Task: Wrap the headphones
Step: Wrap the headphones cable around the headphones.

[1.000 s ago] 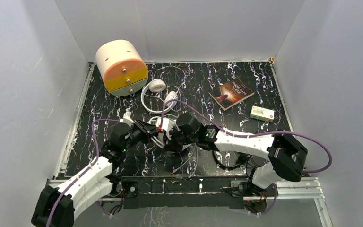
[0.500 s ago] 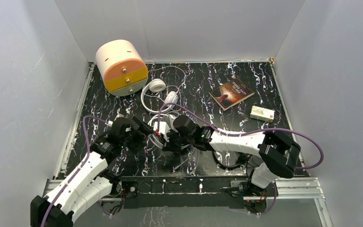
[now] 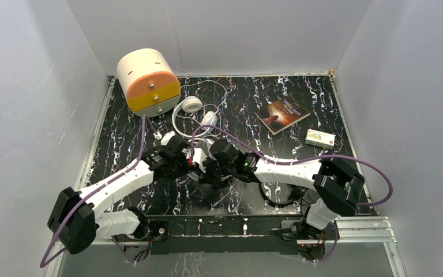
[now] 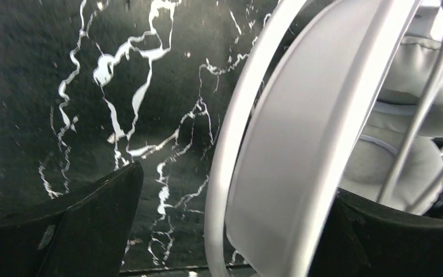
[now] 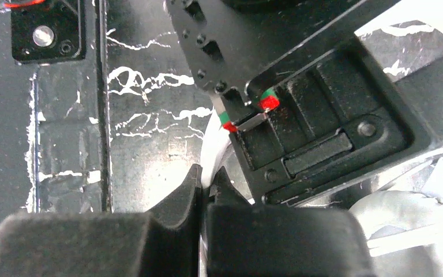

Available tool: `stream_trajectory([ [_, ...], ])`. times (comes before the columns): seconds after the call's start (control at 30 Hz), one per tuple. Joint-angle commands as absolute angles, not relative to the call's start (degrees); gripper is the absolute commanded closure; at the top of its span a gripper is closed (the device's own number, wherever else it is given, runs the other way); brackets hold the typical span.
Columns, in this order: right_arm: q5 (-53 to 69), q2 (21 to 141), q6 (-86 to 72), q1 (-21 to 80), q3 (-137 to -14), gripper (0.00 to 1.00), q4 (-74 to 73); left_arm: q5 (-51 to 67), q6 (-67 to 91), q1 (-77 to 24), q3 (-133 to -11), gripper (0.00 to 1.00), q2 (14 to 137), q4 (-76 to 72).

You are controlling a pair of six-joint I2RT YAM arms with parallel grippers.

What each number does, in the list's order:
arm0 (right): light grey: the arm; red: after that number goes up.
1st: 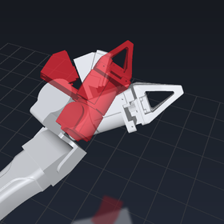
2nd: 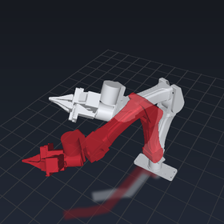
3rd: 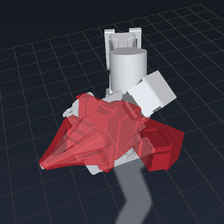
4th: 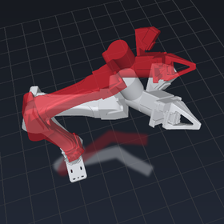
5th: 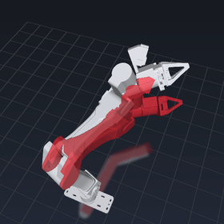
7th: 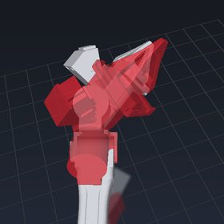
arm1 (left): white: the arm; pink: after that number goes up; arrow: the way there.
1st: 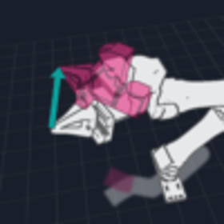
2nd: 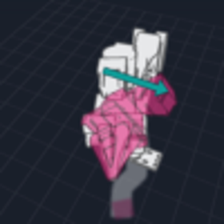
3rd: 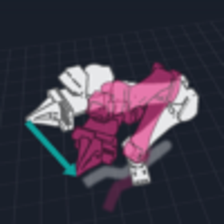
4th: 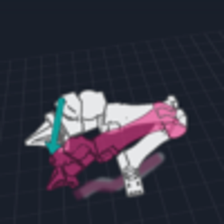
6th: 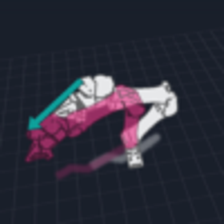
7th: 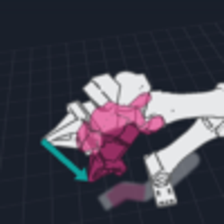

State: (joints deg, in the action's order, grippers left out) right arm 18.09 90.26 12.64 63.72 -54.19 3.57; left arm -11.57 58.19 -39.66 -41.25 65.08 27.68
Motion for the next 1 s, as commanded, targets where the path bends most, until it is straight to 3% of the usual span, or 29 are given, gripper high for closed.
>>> stream_trajectory([
  [0.0, 20.08, 90.22, 13.49, 63.54, -55.59, 1.0, 3.44, -20.12, 47.68, -40.67, -45.94, 0.08, 69.66, 29.5],
  [0.17, 20.38, 89.82, 13.9, 63.54, -55.52, 1.0, 2.9, -21.45, 43.25, -40.69, -47.72, 0.26, 72.86, 28.72],
  [0.37, 20.39, 90.15, 12.62, 63.57, -56.04, 1.0, 1.27, -21.71, 42.21, -40.69, -46.11, 0.7, 71.11, 25.55],
  [0.43, 19.43, 90.4, 10.44, 63.62, -57.24, 0.87, -1.25, -21.71, 42.51, -40.69, -45.77, 0.82, 70.58, 25.09],
  [0.57, 13.63, 90.43, 1.24, 63.63, -62.45, 0.48, -12.18, -20.95, 42.96, -40.69, -43.86, 0.9, 69.48, 23.66],
  [0.67, 8.5, 88.12, -3.79, 63.53, -66.29, 0.35, -21.87, -20.47, 43.92, -40.67, -42.41, 0.97, 69.1, 22.99],
  [0.77, 1.91, 82.17, -6.37, 63.43, -67.85, 0.07, -27.68, -20.3, 44.64, -40.68, -41.48, 1.0, 68.65, 22.7],
  [0.87, -2.19, 74.56, -7.91, 60.29, -67.08, 0.01, -29.28, -21.09, 46.12, -40.67, -41.09, 1.0, 67.64, 23.16],
  [0.97, -0.96, 68.37, -11.58, 48.13, -64.72, 0.01, -31.11, -21.68, 47.9, -40.69, -40.89, 1.0, 66.58, 23.63],
])
